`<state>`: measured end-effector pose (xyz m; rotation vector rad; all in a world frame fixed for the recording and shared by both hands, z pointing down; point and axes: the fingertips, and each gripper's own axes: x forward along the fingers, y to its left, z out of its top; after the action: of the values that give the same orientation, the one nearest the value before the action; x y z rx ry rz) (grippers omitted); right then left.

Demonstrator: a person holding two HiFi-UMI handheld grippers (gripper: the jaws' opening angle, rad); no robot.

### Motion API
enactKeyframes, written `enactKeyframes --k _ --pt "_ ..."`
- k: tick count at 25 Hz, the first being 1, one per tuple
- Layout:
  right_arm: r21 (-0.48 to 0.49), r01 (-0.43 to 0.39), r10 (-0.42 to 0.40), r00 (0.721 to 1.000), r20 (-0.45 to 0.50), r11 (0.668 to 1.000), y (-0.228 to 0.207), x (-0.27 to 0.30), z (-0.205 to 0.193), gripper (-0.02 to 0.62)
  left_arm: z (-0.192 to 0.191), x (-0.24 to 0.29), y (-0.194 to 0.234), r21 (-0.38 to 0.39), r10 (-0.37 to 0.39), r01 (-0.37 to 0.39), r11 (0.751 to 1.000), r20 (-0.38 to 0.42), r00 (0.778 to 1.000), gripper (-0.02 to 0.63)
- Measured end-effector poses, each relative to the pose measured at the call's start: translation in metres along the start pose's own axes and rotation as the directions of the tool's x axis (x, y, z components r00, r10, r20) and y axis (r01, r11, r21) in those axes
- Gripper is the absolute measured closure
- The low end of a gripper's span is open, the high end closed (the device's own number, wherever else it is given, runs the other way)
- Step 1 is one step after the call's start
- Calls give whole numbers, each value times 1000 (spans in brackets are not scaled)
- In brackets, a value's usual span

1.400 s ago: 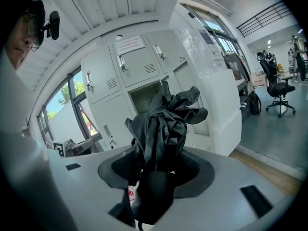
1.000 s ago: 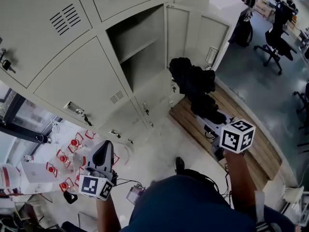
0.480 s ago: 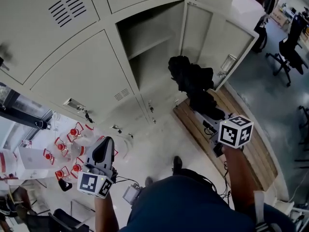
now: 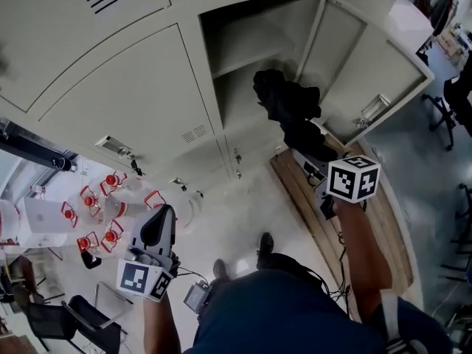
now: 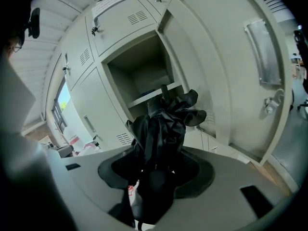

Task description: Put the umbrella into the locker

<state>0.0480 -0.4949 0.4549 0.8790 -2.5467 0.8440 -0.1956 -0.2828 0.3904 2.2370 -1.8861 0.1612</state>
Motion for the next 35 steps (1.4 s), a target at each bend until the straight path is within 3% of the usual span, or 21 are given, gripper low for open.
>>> enactKeyframes --k 18,35 --pt "-41 32 -34 998 -59 999 -35 135 18 377 -38 -22 15 -67 129 -131 989 -29 991 581" --pt "-197 90 -109 990 -88 976 -47 227 28 377 -69 -21 15 -99 163 -169 981 -61 985 581"
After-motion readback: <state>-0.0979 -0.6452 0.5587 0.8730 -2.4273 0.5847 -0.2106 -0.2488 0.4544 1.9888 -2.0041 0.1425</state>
